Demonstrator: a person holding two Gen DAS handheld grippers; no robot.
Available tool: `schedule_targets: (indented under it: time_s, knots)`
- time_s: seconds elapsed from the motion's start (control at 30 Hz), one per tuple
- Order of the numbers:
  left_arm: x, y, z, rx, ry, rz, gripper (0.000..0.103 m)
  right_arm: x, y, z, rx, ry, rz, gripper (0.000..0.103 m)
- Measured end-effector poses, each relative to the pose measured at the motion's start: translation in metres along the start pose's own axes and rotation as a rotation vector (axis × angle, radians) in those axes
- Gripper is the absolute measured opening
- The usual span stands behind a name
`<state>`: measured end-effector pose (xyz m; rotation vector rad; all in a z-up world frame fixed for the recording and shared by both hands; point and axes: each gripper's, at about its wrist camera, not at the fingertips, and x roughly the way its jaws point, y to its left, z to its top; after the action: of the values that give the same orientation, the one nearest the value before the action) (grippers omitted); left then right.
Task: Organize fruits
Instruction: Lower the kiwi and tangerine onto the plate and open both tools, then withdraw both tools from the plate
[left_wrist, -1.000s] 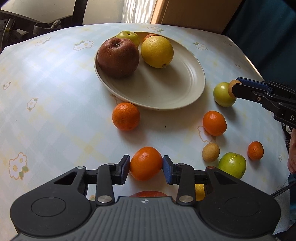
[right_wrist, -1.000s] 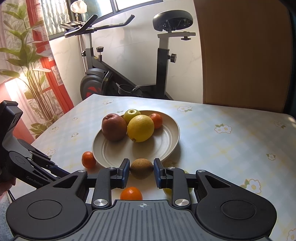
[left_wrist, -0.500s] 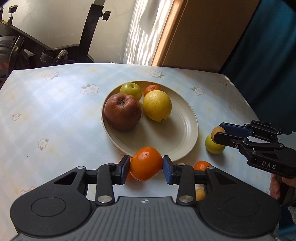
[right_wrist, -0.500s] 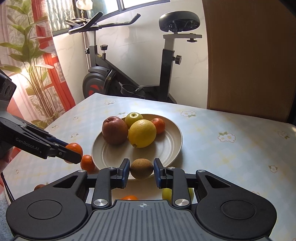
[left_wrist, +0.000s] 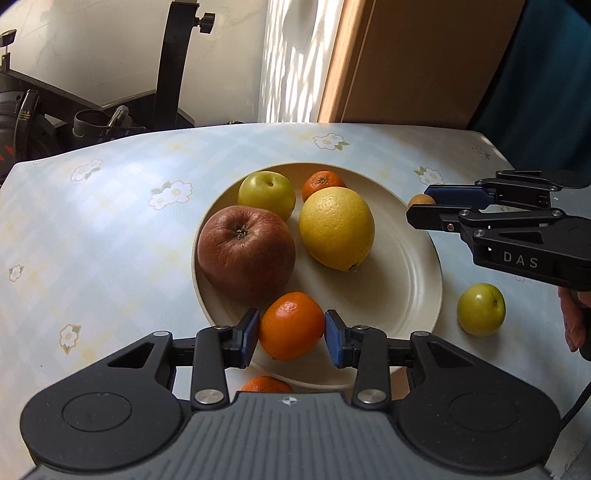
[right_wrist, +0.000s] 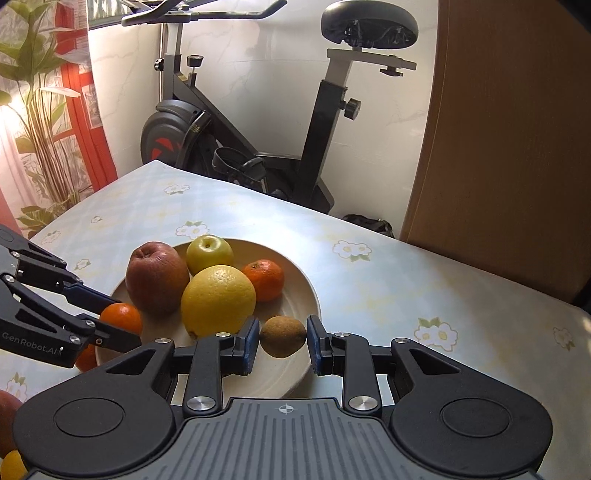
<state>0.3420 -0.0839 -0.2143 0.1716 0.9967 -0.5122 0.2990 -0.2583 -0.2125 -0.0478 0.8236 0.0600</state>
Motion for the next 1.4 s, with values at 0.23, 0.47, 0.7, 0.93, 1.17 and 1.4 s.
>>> schedule_targets:
  time_s: [0.23,0.47,0.7,0.93,1.17,1.4]
  knots:
    - [0.011,0.002,-0.001,0.024,0.014,0.017,0.040,0.031,-0.015,0.005,0.061,0.024,0.019,0.026]
    - [0.017,0.003,-0.003,0.048,0.010,0.022,0.042,0.045,-0.015,0.014,0.061,0.023,0.027,0.026]
    - [0.013,0.001,-0.005,0.033,0.006,0.018,0.043,0.045,-0.016,0.023,0.079,0.006,0.011,0.031]
    - [-0.005,0.002,-0.008,0.016,-0.025,-0.010,0.049,0.017,-0.017,0.026,0.101,-0.047,0.018,0.031]
    - [-0.034,0.002,-0.014,-0.018,-0.093,-0.024,0.051,-0.025,-0.017,0.011,0.125,-0.101,0.014,0.031]
    - [-0.058,-0.008,-0.024,-0.029,-0.171,0.020,0.051,-0.064,-0.023,-0.023,0.174,-0.142,-0.007,0.031]
